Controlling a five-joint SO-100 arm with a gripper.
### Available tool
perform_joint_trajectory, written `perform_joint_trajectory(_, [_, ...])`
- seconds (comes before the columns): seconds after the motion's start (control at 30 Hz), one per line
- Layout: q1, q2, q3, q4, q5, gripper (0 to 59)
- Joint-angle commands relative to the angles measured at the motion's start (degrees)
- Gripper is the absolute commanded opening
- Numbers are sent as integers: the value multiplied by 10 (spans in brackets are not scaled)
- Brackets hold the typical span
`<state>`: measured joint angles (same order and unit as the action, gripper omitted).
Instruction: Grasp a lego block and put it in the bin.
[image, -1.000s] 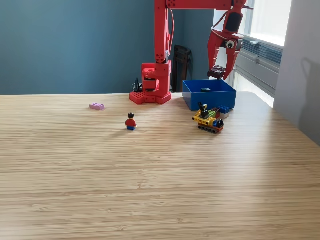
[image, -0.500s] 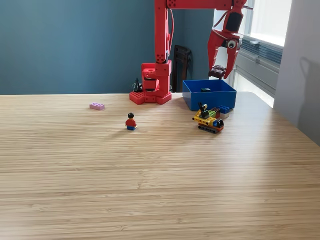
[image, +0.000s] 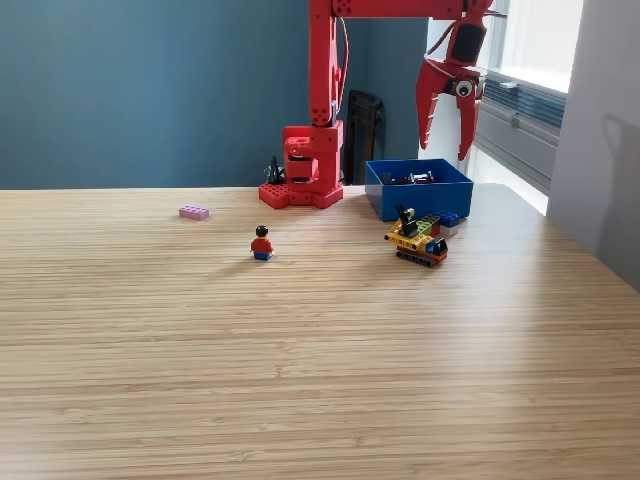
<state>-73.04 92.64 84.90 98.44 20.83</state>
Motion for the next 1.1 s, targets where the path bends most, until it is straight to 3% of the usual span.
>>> perform_joint_trajectory(0.03, [99,8,-70,11,0,150])
perform_joint_trajectory(0.17, [201,7,-98,10,-1,88])
perform_joint_trajectory(0.5, [417,6,-136,6,-61,89])
perform_joint_trajectory(1.1, [467,5,-125,4,-79,90])
